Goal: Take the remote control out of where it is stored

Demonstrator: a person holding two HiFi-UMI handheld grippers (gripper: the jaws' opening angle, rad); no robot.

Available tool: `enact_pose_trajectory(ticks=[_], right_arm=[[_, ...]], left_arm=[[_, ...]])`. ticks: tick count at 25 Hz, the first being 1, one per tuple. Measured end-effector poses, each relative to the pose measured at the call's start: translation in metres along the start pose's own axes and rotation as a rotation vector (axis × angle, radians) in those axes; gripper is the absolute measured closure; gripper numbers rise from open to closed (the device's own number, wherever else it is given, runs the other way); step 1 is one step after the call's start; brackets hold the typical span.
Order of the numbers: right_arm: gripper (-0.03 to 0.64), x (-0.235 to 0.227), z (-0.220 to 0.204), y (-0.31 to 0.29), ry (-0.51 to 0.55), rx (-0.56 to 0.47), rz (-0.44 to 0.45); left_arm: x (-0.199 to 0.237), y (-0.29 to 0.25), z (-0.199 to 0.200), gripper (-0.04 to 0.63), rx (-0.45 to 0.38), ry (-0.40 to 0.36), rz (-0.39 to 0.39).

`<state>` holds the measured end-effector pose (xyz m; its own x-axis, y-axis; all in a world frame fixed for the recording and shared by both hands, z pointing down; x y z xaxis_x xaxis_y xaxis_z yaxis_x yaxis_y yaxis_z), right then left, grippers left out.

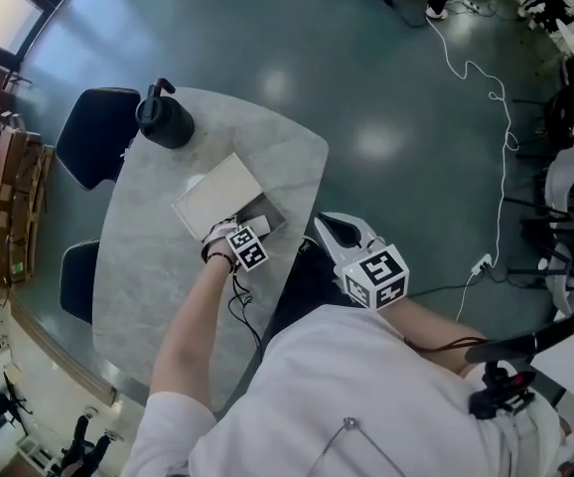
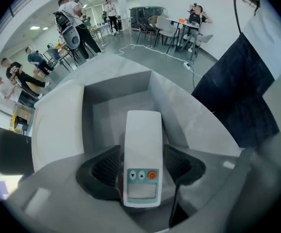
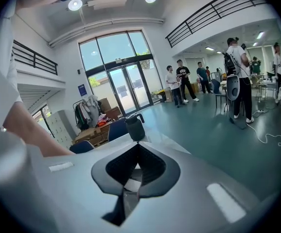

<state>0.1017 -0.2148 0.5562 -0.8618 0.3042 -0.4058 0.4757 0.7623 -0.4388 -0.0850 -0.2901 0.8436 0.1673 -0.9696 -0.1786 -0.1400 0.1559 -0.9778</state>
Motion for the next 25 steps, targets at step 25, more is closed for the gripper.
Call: enact_pose_trajectory(ticks=[25], right_arm=[[0.595, 0.003, -0.003, -0.005, 0.002, 0.032, 0.0]], left_arm=[[0.003, 0.025, -0.004, 0.336, -0.019, 0.041, 0.092]])
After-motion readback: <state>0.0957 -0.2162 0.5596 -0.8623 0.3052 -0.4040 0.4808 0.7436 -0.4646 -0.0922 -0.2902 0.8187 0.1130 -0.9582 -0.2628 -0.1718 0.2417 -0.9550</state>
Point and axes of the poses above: the fingertips, and each gripper's own axes: y backward along the fingers, x to its left, z out of its top, the point moved 6 cm from there along y, backward along the fingers, and after that the axes turned 10 degrees about z, right-handed, at the moved point
